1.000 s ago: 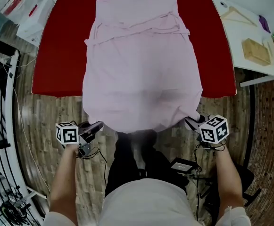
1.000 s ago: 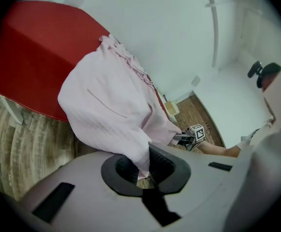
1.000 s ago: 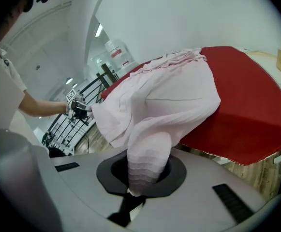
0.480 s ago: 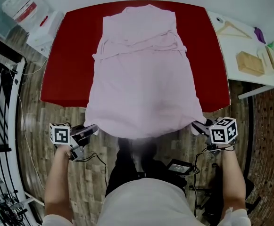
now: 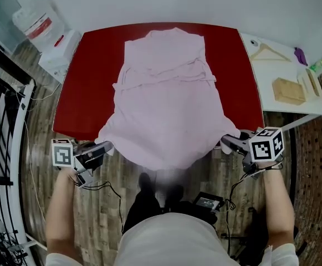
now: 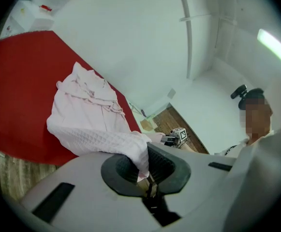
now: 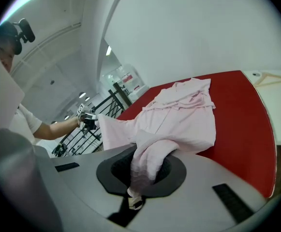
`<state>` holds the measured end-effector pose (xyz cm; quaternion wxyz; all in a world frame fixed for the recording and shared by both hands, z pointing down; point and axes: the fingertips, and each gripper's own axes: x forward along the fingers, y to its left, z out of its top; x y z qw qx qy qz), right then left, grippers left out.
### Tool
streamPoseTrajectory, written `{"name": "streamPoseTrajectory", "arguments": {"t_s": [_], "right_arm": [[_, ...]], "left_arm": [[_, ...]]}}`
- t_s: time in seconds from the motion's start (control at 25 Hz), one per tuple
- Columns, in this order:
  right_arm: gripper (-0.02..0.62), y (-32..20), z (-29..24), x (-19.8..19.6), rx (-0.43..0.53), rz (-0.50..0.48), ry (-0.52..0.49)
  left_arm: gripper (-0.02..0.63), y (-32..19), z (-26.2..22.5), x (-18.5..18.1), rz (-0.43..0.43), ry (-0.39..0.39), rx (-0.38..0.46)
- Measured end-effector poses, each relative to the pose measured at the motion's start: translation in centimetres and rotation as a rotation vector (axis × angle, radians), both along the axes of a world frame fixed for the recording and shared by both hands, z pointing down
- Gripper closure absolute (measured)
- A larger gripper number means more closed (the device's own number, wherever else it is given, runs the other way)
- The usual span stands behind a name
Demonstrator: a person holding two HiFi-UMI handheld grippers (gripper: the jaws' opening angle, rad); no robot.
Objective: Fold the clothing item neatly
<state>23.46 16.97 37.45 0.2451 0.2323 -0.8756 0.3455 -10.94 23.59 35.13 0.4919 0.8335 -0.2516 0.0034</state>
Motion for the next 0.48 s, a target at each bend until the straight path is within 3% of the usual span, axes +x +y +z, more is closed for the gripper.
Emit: {"name": "streamPoseTrajectory", "arguments": {"t_s": [0.28, 0.48], "right_arm": [[0.575, -4.4, -3.8, -1.3, 0.057, -0.014, 0.025], [0.575, -6.9, -4.1, -2.3, 0.038, 0.016, 0.050]], "left_arm": [[0.595, -4.0, -4.0, -0.2, 0.094, 0.003, 0.085], [0.595, -7.3, -4.9, -1.6, 0.135, 0.058, 0.099]]}}
